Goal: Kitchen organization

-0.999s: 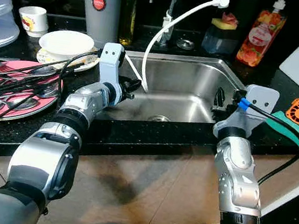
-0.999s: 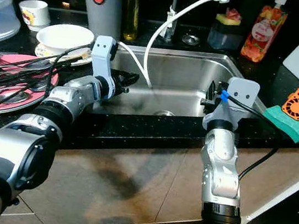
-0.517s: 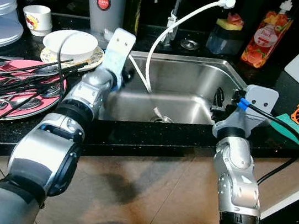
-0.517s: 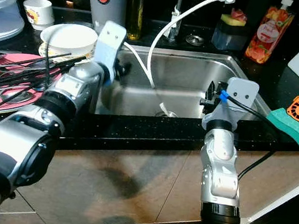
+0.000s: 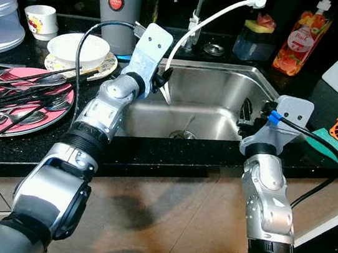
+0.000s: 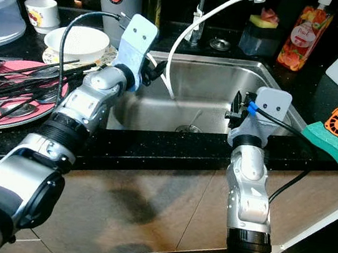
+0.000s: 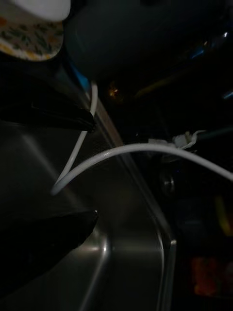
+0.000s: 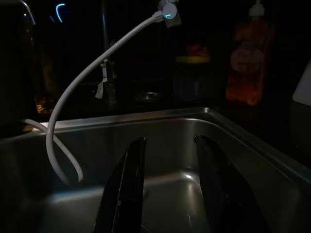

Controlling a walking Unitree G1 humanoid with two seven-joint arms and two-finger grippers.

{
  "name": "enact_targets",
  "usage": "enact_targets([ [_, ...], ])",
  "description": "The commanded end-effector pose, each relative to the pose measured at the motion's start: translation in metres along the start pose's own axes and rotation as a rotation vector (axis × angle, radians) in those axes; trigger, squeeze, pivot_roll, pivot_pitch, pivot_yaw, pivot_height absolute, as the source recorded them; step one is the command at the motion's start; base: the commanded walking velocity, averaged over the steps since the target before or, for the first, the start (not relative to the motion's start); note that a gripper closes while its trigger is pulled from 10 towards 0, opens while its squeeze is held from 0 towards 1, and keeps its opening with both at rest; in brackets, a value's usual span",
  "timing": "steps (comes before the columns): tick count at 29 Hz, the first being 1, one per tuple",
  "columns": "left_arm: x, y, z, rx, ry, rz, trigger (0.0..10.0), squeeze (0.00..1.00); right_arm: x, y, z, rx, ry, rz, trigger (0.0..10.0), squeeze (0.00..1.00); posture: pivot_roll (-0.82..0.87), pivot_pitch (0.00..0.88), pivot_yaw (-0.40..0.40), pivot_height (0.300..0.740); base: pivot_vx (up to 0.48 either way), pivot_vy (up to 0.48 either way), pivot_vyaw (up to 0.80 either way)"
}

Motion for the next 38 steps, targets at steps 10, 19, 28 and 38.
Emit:
enact_targets([
  [10,0.049,0.032,-0.011,0.201,-0.255,0.076,10.0,0.0,0.004,0.001,-0.003,0.023,-0.002,0.021,10.0,0.0,0.08,0.0,-0.055,0.74,0.0,0.0,0.0],
  [19,0.108,0.058,-0.012,0.361,-0.421,0.211,10.0,0.0,0.004,0.001,-0.003,0.028,0.001,0.027,10.0,0.0,0.08,0.0,-0.061,0.74,0.0,0.0,0.0],
  [28,0.121,0.076,-0.04,0.555,-0.355,0.162,10.0,0.0,0.008,-0.001,-0.005,0.031,-0.006,0.038,10.0,0.0,0.09,0.0,-0.064,0.74,0.0,0.0,0.0],
  [38,0.116,0.089,-0.061,0.651,-0.367,0.107,10.0,0.0,0.008,-0.001,-0.004,0.031,-0.006,0.039,10.0,0.0,0.09,0.0,-0.068,0.74,0.0,0.0,0.0],
])
Point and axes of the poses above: a point about 5 cm out from each wrist's last joint towards the gripper, its own y axis pointing back from the gripper into the wrist, its own z axis along the axis of the wrist's last joint, x = y × z, the point moved 2 cm from there along -y, pointing out of the wrist towards the gripper, and after that the axes turned 6 degrees about -y, right-handed, at the moved point
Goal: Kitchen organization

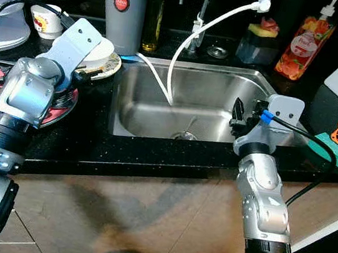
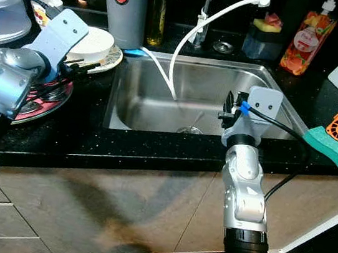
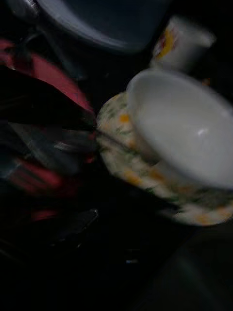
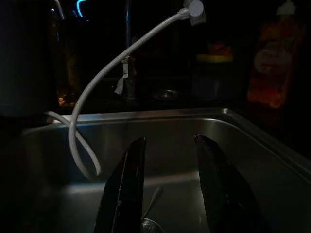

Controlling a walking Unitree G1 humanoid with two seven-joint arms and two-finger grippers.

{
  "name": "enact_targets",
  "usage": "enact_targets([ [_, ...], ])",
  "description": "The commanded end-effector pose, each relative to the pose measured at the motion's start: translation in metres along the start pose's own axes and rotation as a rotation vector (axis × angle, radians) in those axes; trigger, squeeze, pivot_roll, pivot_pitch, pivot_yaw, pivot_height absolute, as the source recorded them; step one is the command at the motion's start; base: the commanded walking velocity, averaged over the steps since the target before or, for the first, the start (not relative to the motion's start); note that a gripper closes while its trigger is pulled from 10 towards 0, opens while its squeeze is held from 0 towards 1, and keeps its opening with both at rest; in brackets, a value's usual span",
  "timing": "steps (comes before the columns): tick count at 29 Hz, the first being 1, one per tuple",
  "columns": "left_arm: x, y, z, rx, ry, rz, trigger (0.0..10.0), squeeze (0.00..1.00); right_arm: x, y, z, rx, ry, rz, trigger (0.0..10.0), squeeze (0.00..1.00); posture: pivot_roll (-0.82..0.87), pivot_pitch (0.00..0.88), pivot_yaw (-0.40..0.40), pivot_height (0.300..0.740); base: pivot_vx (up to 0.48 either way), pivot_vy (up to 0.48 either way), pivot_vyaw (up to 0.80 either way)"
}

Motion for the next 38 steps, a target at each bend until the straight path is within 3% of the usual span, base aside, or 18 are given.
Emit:
enact_targets([
  [1,0.001,0.001,-0.015,0.065,-0.045,0.004,10.0,0.0,-0.002,0.0,-0.001,0.01,-0.002,-0.006,10.0,0.0,0.09,0.0,-0.07,0.74,0.0,0.0,0.0],
  [6,0.0,0.0,-0.033,0.138,-0.097,-0.006,10.0,0.0,-0.002,-0.001,-0.001,0.012,-0.001,-0.001,10.0,0.0,0.09,0.0,-0.073,0.74,0.0,0.0,0.0],
  [10,0.001,-0.002,-0.039,0.155,-0.101,-0.011,9.3,0.0,-0.001,-0.001,-0.001,0.014,-0.001,0.001,10.0,0.0,0.09,0.0,-0.076,0.74,0.0,0.0,0.0],
  [11,0.002,-0.003,-0.04,0.162,-0.101,-0.006,8.1,0.0,-0.001,-0.001,-0.001,0.014,-0.001,0.002,10.0,0.0,0.09,0.0,-0.076,0.74,0.0,0.0,0.0],
  [12,0.002,-0.003,-0.04,0.162,-0.101,-0.006,8.1,0.0,-0.001,-0.001,-0.001,0.014,-0.001,0.002,10.0,0.0,0.09,0.0,-0.076,0.74,0.0,0.0,0.0],
  [13,0.002,-0.005,-0.043,0.171,-0.105,-0.002,6.4,0.0,-0.001,-0.001,-0.001,0.015,-0.002,0.002,10.0,0.0,0.09,0.0,-0.073,0.74,0.0,0.0,0.0],
  [14,0.002,-0.005,-0.043,0.171,-0.105,-0.002,6.4,0.0,-0.001,-0.001,-0.001,0.015,-0.002,0.002,10.0,0.0,0.09,0.0,-0.073,0.74,0.0,0.0,0.0],
  [15,0.002,-0.005,-0.045,0.178,-0.105,-0.004,4.4,0.0,-0.001,-0.001,-0.001,0.014,-0.002,0.0,10.0,0.0,0.09,0.0,-0.073,0.74,0.0,0.0,0.0],
  [16,-0.001,-0.008,-0.05,0.194,-0.11,-0.014,0.7,0.0,-0.002,-0.001,-0.001,0.012,-0.003,-0.003,10.0,0.0,0.09,0.0,-0.073,0.74,0.0,0.0,0.0],
  [18,-0.001,-0.008,-0.05,0.194,-0.11,-0.014,0.7,0.0,-0.002,-0.001,-0.001,0.012,-0.003,-0.003,10.0,0.0,0.09,0.0,-0.073,0.74,0.0,0.0,0.0],
  [19,-0.003,-0.009,-0.052,0.2,-0.112,-0.018,0.0,0.0,-0.002,-0.001,-0.001,0.011,-0.002,-0.003,10.0,0.0,0.09,0.0,-0.073,0.74,0.0,0.0,0.0],
  [28,-0.011,-0.014,-0.057,0.21,-0.128,-0.04,0.0,0.0,-0.002,-0.001,0.0,0.01,-0.002,-0.006,10.0,0.0,0.08,0.0,-0.07,0.74,0.0,0.0,0.0],
  [32,-0.005,-0.012,-0.025,0.037,-0.096,0.003,0.0,0.0,-0.002,-0.002,0.0,0.01,-0.002,-0.005,10.0,0.0,0.09,0.0,-0.072,0.74,0.0,0.0,0.0],
  [33,0.0,-0.01,-0.011,-0.029,-0.088,0.041,10.0,0.0,-0.002,-0.002,0.0,0.01,-0.002,-0.004,10.0,0.0,0.09,0.0,-0.072,0.74,0.0,0.0,0.0],
  [35,0.009,-0.006,0.008,-0.116,-0.067,0.095,10.0,0.0,-0.002,-0.002,0.0,0.01,-0.002,-0.003,10.0,0.0,0.09,0.0,-0.072,0.74,0.0,0.0,0.0],
  [36,0.009,-0.006,0.008,-0.116,-0.067,0.095,10.0,0.0,-0.002,-0.002,0.0,0.01,-0.002,-0.003,10.0,0.0,0.09,0.0,-0.072,0.74,0.0,0.0,0.0],
  [38,0.016,-0.001,0.028,-0.228,-0.047,0.133,10.0,0.0,-0.002,-0.003,0.0,0.008,-0.002,-0.002,10.0,0.0,0.09,0.0,-0.072,0.74,0.0,0.0,0.0],
])
Point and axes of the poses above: a point about 5 cm out from each wrist's last joint towards the gripper, its own y axis pointing back from the gripper into the wrist, its own z axis along the axis of the wrist's last joint, x = y × z, the point moved 2 cm from there along -y, pointing out of the wrist towards the gripper, and after that the axes turned 6 degrees about -y, right-handed, at the moved point
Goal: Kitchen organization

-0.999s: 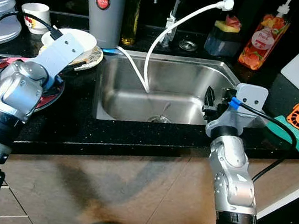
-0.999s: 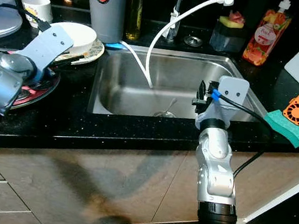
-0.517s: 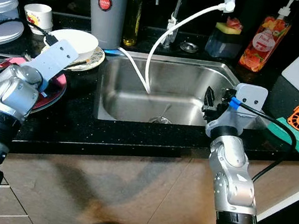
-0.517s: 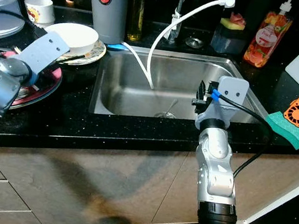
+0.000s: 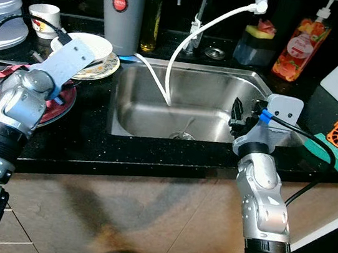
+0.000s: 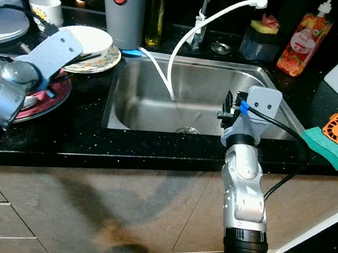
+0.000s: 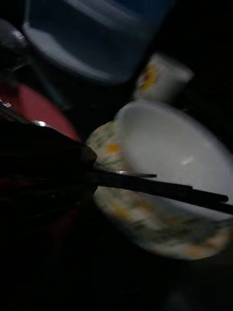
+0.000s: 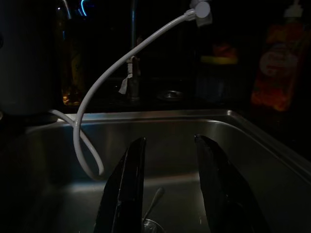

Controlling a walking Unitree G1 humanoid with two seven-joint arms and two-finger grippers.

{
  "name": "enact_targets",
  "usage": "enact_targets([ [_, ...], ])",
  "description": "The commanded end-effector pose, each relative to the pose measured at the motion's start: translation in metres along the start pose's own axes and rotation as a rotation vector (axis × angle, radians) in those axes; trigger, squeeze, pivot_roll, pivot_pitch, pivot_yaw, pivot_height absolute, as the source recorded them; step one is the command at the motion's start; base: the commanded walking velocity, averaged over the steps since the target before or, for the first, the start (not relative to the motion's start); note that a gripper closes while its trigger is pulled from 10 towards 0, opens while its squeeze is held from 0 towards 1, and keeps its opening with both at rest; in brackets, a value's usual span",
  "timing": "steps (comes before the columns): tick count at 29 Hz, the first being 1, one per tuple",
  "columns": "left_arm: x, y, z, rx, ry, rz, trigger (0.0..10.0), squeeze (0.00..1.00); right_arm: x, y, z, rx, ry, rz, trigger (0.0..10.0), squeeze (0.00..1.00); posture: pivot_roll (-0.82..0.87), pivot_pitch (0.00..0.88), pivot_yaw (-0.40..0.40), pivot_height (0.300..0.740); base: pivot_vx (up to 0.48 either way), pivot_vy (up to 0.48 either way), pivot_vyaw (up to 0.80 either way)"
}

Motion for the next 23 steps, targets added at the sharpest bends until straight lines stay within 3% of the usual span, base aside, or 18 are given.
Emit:
enact_targets([
  [1,0.007,0.002,0.028,-0.134,0.045,0.034,10.0,0.0,-0.002,-0.003,0.0,0.004,-0.002,-0.008,10.0,0.0,0.09,0.0,-0.071,0.74,0.0,0.0,0.0],
  [8,-0.001,0.001,0.046,-0.239,0.13,-0.016,10.0,0.0,-0.001,-0.003,0.001,-0.001,-0.003,-0.01,10.0,0.0,0.08,0.0,-0.066,0.74,0.0,0.0,0.0],
  [10,-0.013,-0.001,0.061,-0.32,0.226,-0.087,10.0,0.0,-0.003,-0.003,0.001,-0.003,0.0,-0.013,10.0,0.0,0.07,0.0,-0.063,0.74,0.0,0.0,0.0],
  [13,-0.02,-0.003,0.068,-0.355,0.262,-0.117,10.0,0.0,-0.003,-0.003,0.002,-0.006,0.003,-0.015,10.0,0.0,0.07,0.0,-0.063,0.74,0.0,0.0,0.0],
  [15,-0.041,-0.007,0.093,-0.438,0.312,-0.206,10.0,0.0,-0.005,-0.004,0.004,-0.013,0.01,-0.019,10.0,0.0,0.04,0.0,-0.06,0.74,0.0,0.0,0.0],
  [17,-0.041,-0.007,0.093,-0.438,0.312,-0.206,10.0,0.0,-0.005,-0.004,0.004,-0.013,0.01,-0.019,10.0,0.0,0.04,0.0,-0.06,0.74,0.0,0.0,0.0],
  [20,-0.07,-0.006,0.13,-0.544,0.319,-0.327,10.0,0.0,-0.007,-0.005,0.006,-0.02,0.017,-0.024,10.0,0.0,0.03,0.0,-0.055,0.74,0.0,0.0,0.0],
  [23,-0.088,-0.001,0.154,-0.626,0.307,-0.388,10.0,0.0,-0.008,-0.005,0.007,-0.024,0.018,-0.029,10.0,0.0,0.02,0.0,-0.052,0.74,0.0,0.0,0.0],
])
Point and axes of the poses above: a point about 5 cm out from each wrist's last joint towards the gripper, its own y axis pointing back from the gripper into the wrist, its own z axis along the axis of the wrist's last joint, x = y × z, the point moved 2 cm from there along -y, pointing out of the wrist towards the gripper, and after that the axes turned 6 degrees about -y, right-handed, at the moved point
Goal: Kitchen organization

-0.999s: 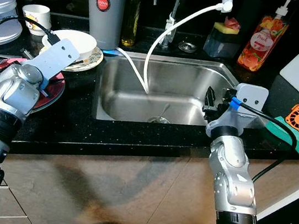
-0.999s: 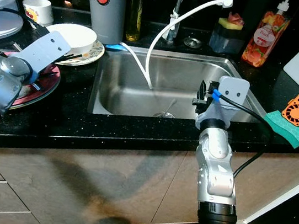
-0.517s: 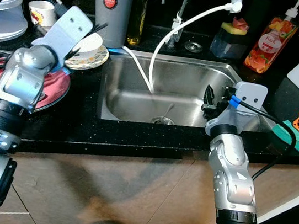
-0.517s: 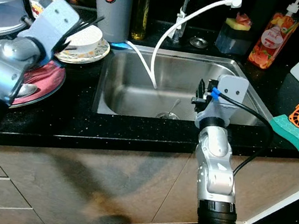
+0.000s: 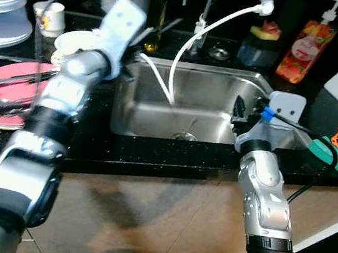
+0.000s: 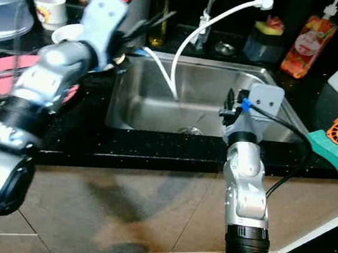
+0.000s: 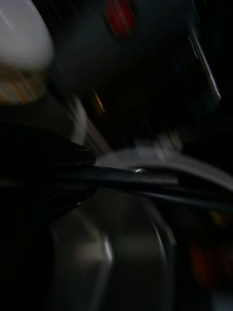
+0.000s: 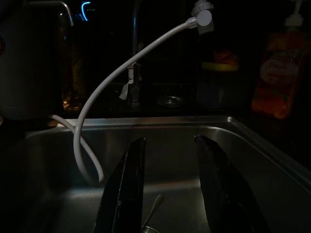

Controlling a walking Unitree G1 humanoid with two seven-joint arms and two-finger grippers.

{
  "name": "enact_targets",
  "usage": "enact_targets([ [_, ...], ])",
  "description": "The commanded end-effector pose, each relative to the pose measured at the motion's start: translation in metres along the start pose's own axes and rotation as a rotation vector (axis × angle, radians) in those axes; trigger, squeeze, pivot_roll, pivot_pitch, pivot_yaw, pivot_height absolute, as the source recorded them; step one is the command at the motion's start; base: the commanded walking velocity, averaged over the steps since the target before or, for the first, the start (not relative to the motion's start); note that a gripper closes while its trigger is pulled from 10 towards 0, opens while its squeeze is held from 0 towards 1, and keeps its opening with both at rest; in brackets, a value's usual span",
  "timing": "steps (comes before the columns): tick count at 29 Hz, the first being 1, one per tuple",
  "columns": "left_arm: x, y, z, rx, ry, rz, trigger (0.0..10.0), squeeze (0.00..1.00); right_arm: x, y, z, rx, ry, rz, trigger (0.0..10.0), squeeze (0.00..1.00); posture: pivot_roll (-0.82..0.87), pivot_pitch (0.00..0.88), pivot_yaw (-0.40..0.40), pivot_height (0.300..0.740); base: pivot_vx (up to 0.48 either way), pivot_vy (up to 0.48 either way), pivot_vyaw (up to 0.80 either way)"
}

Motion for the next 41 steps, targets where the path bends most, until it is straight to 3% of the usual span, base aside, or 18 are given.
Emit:
enact_targets([
  [1,-0.02,-0.009,0.006,-0.038,0.003,-0.078,10.0,0.0,-0.004,-0.001,0.002,-0.006,0.008,-0.018,10.0,0.0,0.02,0.0,-0.052,0.74,0.0,0.0,0.0],
  [2,-0.02,-0.009,0.006,-0.038,0.003,-0.078,10.0,0.0,-0.004,-0.001,0.002,-0.006,0.008,-0.018,10.0,0.0,0.02,0.0,-0.052,0.74,0.0,0.0,0.0],
  [4,-0.042,-0.016,0.008,-0.057,-0.077,-0.156,10.0,0.0,-0.005,0.0,0.002,-0.008,0.01,-0.022,10.0,0.0,0.01,0.0,-0.05,0.74,0.0,0.0,0.0],
  [5,-0.042,-0.016,0.008,-0.057,-0.077,-0.156,10.0,0.0,-0.005,0.0,0.002,-0.008,0.01,-0.022,10.0,0.0,0.01,0.0,-0.05,0.74,0.0,0.0,0.0],
  [6,-0.062,-0.021,0.009,-0.082,-0.134,-0.227,10.0,0.0,-0.006,0.001,0.002,-0.009,0.013,-0.026,10.0,0.0,0.01,0.0,-0.05,0.74,0.0,0.0,0.0],
  [8,-0.074,-0.024,0.011,-0.107,-0.172,-0.265,10.0,0.0,-0.007,0.001,0.003,-0.011,0.016,-0.031,10.0,0.0,-0.01,0.0,-0.045,0.74,0.0,0.0,0.0],
  [13,-0.084,-0.028,0.009,-0.103,-0.169,-0.288,10.0,0.0,-0.009,0.002,0.004,-0.014,0.019,-0.037,10.0,0.0,-0.01,0.0,-0.045,0.74,0.0,0.0,0.0],
  [15,-0.09,-0.032,-0.001,-0.043,-0.109,-0.278,10.0,0.0,-0.011,0.003,0.005,-0.016,0.023,-0.043,10.0,0.0,-0.02,0.0,-0.038,0.74,0.0,0.0,0.0],
  [22,-0.089,-0.032,-0.017,0.037,-0.058,-0.218,10.0,0.0,-0.012,0.003,0.005,-0.016,0.024,-0.047,10.0,0.0,-0.03,0.0,-0.037,0.74,0.0,0.0,0.0],
  [23,-0.085,-0.031,-0.024,0.06,-0.014,-0.183,10.0,1.0,-0.012,0.004,0.005,-0.015,0.024,-0.048,10.0,0.0,-0.03,0.0,-0.039,0.74,0.0,0.0,0.0],
  [26,-0.085,-0.031,-0.024,0.06,-0.014,-0.183,10.0,1.0,-0.012,0.004,0.005,-0.015,0.024,-0.048,10.0,0.0,-0.03,0.0,-0.039,0.74,0.0,0.0,0.0],
  [27,-0.082,-0.03,-0.025,0.056,0.02,-0.17,10.0,1.0,-0.011,0.004,0.005,-0.013,0.024,-0.047,10.0,0.0,-0.02,0.0,-0.042,0.74,0.0,0.0,0.0],
  [28,-0.075,-0.03,-0.018,0.008,0.087,-0.159,10.0,0.0,-0.011,0.004,0.005,-0.011,0.023,-0.045,10.0,0.0,-0.02,0.0,-0.043,0.74,0.0,0.0,0.0],
  [31,-0.063,-0.029,-0.006,-0.071,0.163,-0.137,10.0,0.0,-0.01,0.004,0.004,-0.01,0.021,-0.043,10.0,0.0,-0.02,0.0,-0.043,0.74,0.0,0.0,0.0],
  [36,-0.049,-0.027,0.008,-0.141,0.142,-0.118,10.0,0.0,-0.009,0.004,0.004,-0.009,0.018,-0.041,10.0,0.0,-0.01,0.0,-0.046,0.74,0.0,0.0,0.0],
  [37,-0.046,-0.026,0.011,-0.151,0.116,-0.114,10.0,0.0,-0.009,0.005,0.004,-0.008,0.017,-0.041,10.0,0.0,-0.01,0.0,-0.046,0.74,0.0,0.0,0.0],
  [39,-0.036,-0.021,0.004,-0.064,-0.058,-0.11,10.0,0.0,-0.009,0.006,0.003,-0.005,0.015,-0.042,10.0,0.0,-0.01,0.0,-0.045,0.74,0.0,0.0,0.0],
  [41,-0.03,-0.019,-0.001,-0.028,-0.09,-0.094,10.0,0.0,-0.009,0.006,0.003,-0.004,0.015,-0.043,10.0,0.0,-0.01,0.0,-0.045,0.74,0.0,0.0,0.0],
])
Point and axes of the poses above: a point about 5 cm out from each wrist's last joint towards the gripper, its own y axis pointing back from the gripper into the wrist, its own z axis along the axis of the wrist's last joint, x = y × z, the point moved 2 cm from there along -y, pointing out of the wrist towards the gripper, and after that the axes turned 6 degrees about -y, right-handed, at the moved point
